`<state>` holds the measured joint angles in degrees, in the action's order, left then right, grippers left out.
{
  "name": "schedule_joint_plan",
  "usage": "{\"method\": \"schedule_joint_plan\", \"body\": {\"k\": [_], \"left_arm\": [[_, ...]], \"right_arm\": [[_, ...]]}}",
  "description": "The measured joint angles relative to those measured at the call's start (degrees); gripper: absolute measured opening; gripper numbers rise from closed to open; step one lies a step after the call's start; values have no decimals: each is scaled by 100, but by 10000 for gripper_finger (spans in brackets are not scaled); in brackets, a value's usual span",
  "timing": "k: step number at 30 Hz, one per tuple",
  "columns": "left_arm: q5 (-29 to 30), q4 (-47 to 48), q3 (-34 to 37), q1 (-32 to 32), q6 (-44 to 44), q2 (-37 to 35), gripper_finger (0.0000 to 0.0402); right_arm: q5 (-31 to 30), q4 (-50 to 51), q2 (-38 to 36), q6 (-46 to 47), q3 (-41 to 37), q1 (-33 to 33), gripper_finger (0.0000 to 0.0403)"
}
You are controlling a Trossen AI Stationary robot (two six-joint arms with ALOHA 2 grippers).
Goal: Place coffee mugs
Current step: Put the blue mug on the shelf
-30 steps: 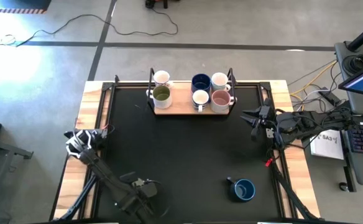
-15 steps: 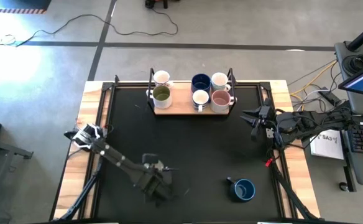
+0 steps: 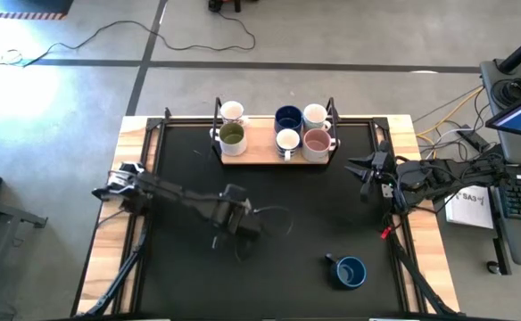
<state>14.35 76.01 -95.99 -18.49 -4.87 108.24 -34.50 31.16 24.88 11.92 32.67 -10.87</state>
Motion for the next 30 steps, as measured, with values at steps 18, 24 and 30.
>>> {"method": "schedule_joint_plan", "body": {"k": [18,24,30], "left_arm": [[194,89,-872,1663,2611,-100,7],[236,82,-1205,2294,3406,-100,7],[246,42,-1466,2813,4015,-100,7]], "right_arm": [[0,0,1,0,0,1,121],[0,0,1,0,0,1,121],[0,0,-1,0,0,1,121]]}}
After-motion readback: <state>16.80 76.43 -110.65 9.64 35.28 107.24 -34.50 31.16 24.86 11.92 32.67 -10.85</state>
